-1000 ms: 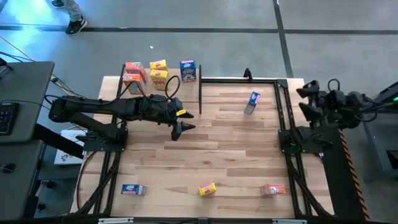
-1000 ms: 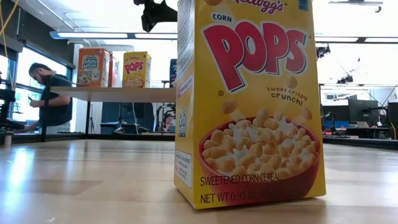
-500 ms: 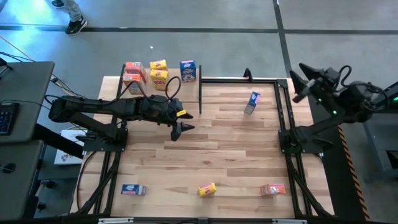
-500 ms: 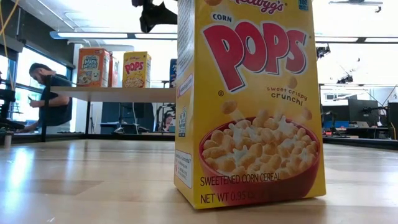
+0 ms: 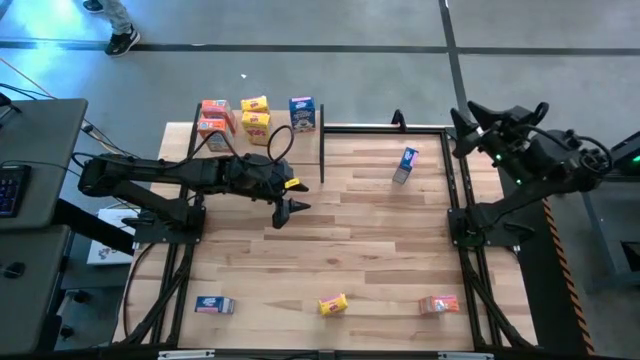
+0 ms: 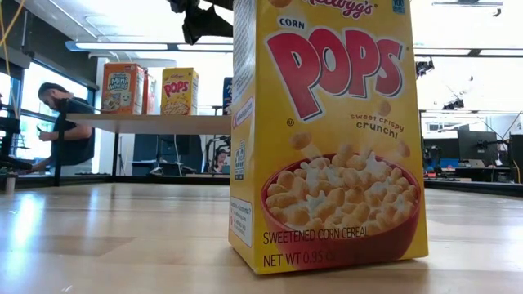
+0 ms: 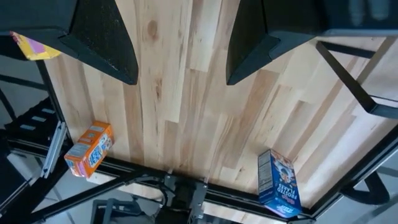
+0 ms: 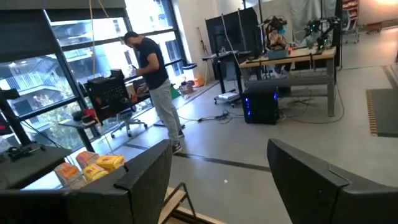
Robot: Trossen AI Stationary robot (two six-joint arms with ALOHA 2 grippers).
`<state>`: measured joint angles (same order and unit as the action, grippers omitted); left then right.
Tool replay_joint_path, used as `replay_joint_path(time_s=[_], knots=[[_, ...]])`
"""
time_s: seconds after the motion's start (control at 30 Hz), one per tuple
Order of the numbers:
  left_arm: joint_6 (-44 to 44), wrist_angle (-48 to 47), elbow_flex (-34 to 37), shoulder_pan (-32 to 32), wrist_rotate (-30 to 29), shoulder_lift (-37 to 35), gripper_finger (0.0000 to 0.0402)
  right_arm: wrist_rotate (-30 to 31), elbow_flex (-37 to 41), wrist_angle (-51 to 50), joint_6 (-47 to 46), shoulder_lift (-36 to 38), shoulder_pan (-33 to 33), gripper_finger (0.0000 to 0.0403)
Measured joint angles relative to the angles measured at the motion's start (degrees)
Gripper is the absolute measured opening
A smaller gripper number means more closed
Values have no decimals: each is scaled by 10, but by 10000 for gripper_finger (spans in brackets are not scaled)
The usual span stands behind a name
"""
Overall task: Stack cereal on shelf
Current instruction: Put the top blue cereal box on the shelf aligned with the other blue cereal box
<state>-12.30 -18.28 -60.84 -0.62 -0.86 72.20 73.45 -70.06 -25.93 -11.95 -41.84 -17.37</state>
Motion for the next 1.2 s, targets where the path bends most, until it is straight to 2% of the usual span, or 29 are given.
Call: replay_joint_path(time_s=[0.23,0.4,0.5,0.73,0.83,0.97,1.2], knots=[[26,0,0,0,0,0,235,-25,-33,-63,-64,-37,0,257],[30,0,0,0,0,0,235,-102,-42,-164,-84,-44,12,257],[31,0,0,0,0,0,235,-144,-42,-230,-136,-43,28,257],[32,0,0,0,0,0,235,-287,-41,-380,-218,-55,86,257],[32,0,0,0,0,0,235,-324,-41,-418,-232,-67,111,257],[30,-1,0,0,0,0,235,-355,-41,-446,-328,-91,151,257],[30,-1,0,0,0,0,235,-453,-41,-463,-474,-143,221,257]])
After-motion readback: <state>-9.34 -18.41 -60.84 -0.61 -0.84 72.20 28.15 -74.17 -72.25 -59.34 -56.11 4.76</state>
